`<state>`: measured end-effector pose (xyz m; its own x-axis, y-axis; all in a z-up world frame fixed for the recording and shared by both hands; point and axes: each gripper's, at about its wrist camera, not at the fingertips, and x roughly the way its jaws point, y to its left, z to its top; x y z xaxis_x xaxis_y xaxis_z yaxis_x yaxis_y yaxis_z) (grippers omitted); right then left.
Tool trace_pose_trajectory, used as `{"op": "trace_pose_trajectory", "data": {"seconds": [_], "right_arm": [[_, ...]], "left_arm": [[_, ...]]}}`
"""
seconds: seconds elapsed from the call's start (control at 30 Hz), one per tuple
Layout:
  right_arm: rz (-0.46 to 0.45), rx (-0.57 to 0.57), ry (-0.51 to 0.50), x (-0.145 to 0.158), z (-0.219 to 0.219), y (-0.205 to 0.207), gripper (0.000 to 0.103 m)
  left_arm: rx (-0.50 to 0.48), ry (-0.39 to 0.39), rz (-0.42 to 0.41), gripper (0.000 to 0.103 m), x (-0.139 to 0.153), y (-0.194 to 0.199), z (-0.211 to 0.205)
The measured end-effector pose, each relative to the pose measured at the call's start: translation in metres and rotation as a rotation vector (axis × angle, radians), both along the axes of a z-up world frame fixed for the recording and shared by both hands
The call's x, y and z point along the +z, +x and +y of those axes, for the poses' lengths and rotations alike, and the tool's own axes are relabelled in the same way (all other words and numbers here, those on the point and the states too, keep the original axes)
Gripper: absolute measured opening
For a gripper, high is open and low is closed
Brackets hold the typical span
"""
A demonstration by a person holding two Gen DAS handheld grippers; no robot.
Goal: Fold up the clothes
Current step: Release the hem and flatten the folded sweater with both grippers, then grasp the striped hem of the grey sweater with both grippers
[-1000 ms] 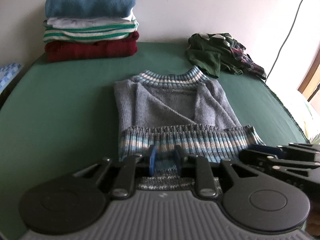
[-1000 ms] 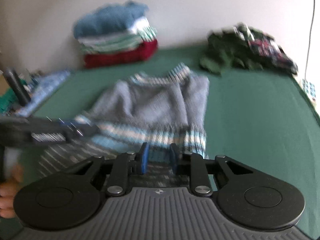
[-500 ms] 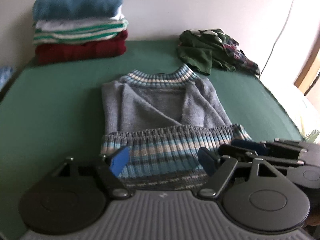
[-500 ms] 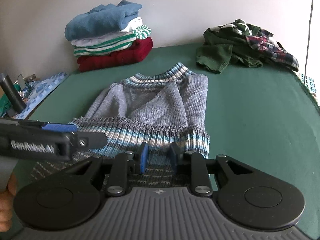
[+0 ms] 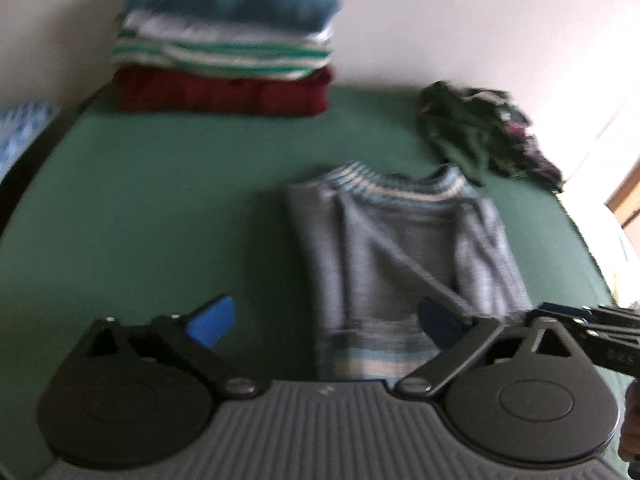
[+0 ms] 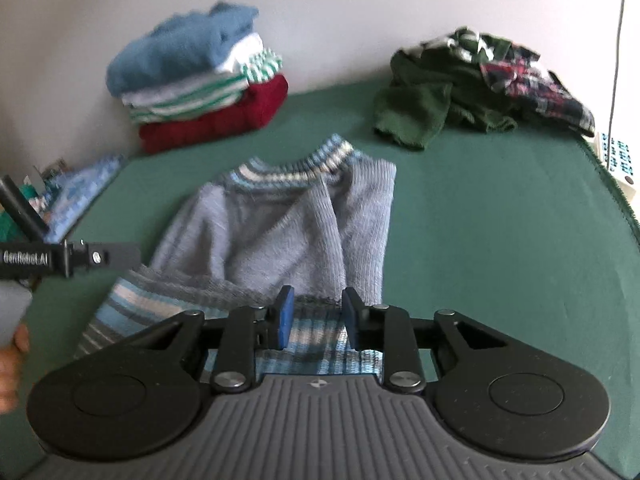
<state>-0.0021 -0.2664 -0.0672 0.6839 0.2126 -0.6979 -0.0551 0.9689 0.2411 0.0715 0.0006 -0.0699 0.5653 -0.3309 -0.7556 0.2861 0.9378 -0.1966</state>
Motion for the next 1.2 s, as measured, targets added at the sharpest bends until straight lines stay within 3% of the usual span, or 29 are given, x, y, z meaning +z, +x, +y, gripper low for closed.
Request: {"op": "trace_pose_trajectory", "data": {"seconds": [0.1,0.2,0.33,0.43,0.57,0.67,0.93,1.2], "right_arm": [[0.008,0.027,0.006,-0.005,-0.003,0.009,0.027],[0.043,0.029,0.024,-0.007,-0.010,0.022,0.027],[0.036,0.014,0.014,-0.004,-0.022,0.035,0.028],[0.052,0.004,0.010,-0.007,-0.036,0.051,0.029],[0.072,0.005,0.107,-0.016,-0.057,0.075,0.033],[0.067,0.007,0.196,-0.019,-0.069,0.094,0.035],[0.042,0.054,0.280,-0.025,-0.077,0.126,0.036],[0.024,0.097,0.277,-0.027,-0.077,0.143,0.036]], "left_arm": [[-0.001,0.043,0.016,0.060,-0.012,0.008,-0.002],[-0.021,0.100,-0.011,0.061,-0.021,0.013,-0.010],[-0.054,0.142,-0.037,0.072,-0.024,0.025,-0.016],[-0.068,0.111,-0.030,0.082,-0.030,0.043,-0.013],[-0.125,0.069,-0.051,0.093,-0.036,0.062,-0.013],[-0.165,0.013,-0.057,0.093,-0.037,0.076,-0.011],[-0.220,-0.142,-0.055,0.095,-0.039,0.108,-0.010],[-0.231,-0.312,-0.014,0.101,-0.044,0.127,-0.002]]}}
